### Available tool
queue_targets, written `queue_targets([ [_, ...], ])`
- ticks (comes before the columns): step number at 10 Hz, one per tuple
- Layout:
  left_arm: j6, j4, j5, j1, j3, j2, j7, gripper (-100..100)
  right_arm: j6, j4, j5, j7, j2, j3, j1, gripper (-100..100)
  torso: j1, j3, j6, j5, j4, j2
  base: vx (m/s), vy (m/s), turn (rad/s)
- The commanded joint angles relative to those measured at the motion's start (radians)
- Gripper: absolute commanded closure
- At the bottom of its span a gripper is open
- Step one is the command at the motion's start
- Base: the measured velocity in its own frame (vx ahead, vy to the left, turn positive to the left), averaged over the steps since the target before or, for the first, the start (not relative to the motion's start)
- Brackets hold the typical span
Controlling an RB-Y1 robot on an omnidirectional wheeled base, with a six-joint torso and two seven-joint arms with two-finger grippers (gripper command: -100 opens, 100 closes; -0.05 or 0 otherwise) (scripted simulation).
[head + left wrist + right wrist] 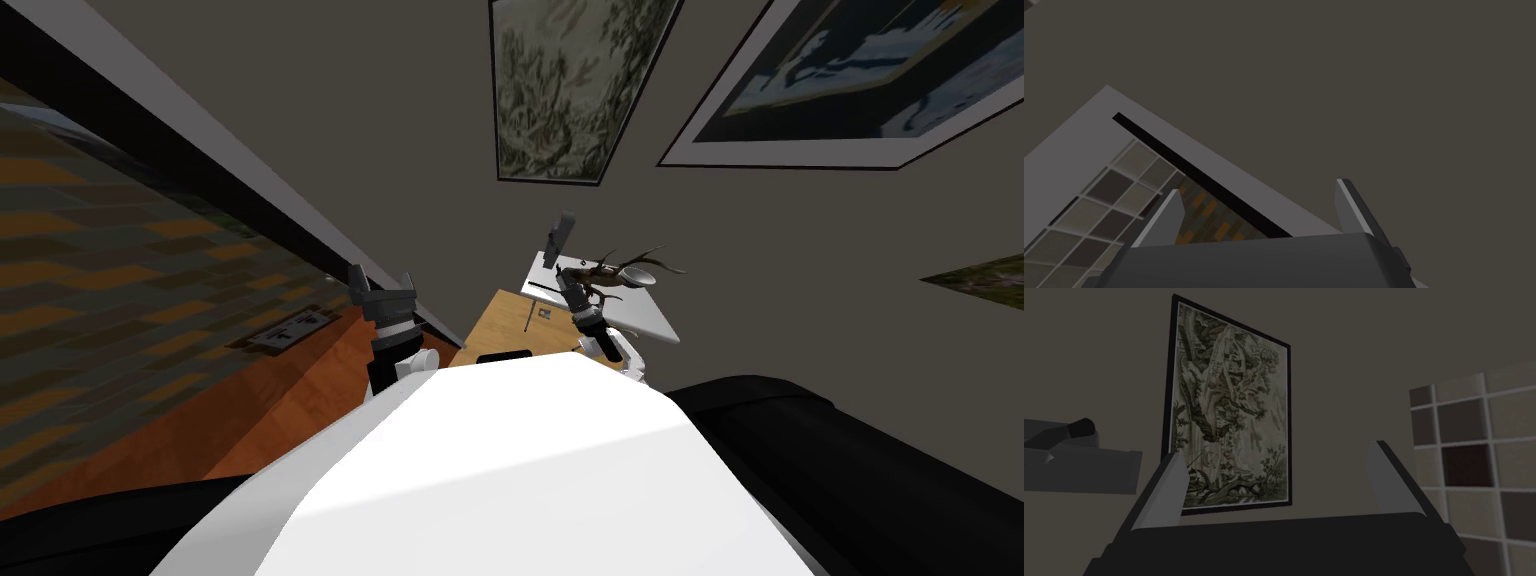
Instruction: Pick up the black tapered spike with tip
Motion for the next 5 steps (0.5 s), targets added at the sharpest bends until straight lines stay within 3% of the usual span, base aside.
queue_targets([
  [1,0.000,0.000,0.000,0.000,0.000,0.000,0.000,0,0.000,0.021,0.005,0.001,-0.045,0.004,-0.009,-100,0.000,0.000,0.000,0.000,0.000,0.000,-0.018,0.039,0.033],
  [4,0.000,0.000,0.000,0.000,0.000,0.000,0.000,0,-0.007,0.092,0.031,0.009,-0.137,0.022,-0.016,-100,0.000,0.000,0.000,0.000,0.000,-0.001,-0.018,0.048,0.077],
  [5,0.000,0.000,0.000,0.000,0.000,0.000,0.000,0,-0.007,0.092,0.031,0.009,-0.170,0.022,-0.016,-100,0.000,0.000,0.000,0.000,0.000,-0.001,-0.010,0.042,0.045],
])
